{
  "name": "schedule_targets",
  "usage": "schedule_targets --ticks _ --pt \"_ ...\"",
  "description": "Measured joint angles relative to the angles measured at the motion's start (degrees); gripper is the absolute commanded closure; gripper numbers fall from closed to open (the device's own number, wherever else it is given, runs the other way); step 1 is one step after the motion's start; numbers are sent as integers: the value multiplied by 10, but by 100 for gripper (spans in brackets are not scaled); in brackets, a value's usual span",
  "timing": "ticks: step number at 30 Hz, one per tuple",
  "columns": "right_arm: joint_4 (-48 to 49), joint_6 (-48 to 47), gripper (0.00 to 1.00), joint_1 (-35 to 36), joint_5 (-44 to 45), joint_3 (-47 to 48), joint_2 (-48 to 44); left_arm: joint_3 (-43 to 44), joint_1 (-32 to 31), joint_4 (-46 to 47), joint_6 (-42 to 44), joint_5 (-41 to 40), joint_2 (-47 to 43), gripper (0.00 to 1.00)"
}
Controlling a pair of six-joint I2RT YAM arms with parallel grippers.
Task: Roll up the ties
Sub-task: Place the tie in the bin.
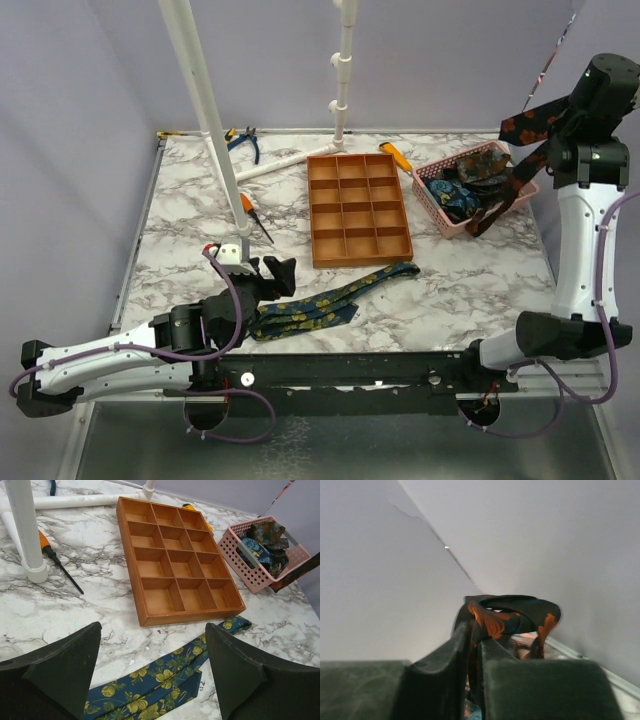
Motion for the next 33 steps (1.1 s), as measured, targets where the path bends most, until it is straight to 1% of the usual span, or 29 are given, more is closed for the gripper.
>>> schedule_targets --ticks 1,2,3,7,9,12,15,17,19,21,23,25,27,29,31,33 --pt "11 -3 30 0 -8 9 12 0 0 0 1 -1 3 13" --pt "19 -4 8 0 -17 16 26 0 0 0 2 -1 6 12" --pt "27 -8 1 -1 -30 21 42 0 0 0 1 -1 8 11" --pt "15 -3 0 -4 -80 16 113 0 0 0 -1 -1 16 9" --pt "12 4 0 -4 -110 -28 123 0 0 -2 -5 0 19 9" --pt "13 13 0 4 -156 -133 88 0 0 -8 -10 1 19 8" --pt "14 12 0 30 -199 -227 14 0 0 -11 -12 2 18 8" --pt "24 9 0 77 -226 -283 -50 0 0 -15 -13 4 17 8" --pt "45 6 1 144 -261 -344 -116 0 0 -23 -16 6 17 8" --pt "71 7 7 226 -298 -420 -174 0 0 -35 -25 11 21 8" --pt "92 12 13 291 -321 -486 -203 0 0 -49 -37 16 27 8" --pt "114 29 15 361 -338 -564 -212 0 0 -68 -59 23 37 8" --pt "125 47 15 413 -342 -621 -197 0 0 -86 -85 31 43 9" --pt "126 71 11 462 -339 -674 -178 -2 0 -104 -115 42 49 8" --pt "122 103 7 487 -326 -710 -177 -10 0 -121 -145 51 49 8" --pt "121 146 2 492 -305 -735 -192 -17 0 -140 -176 59 49 8"
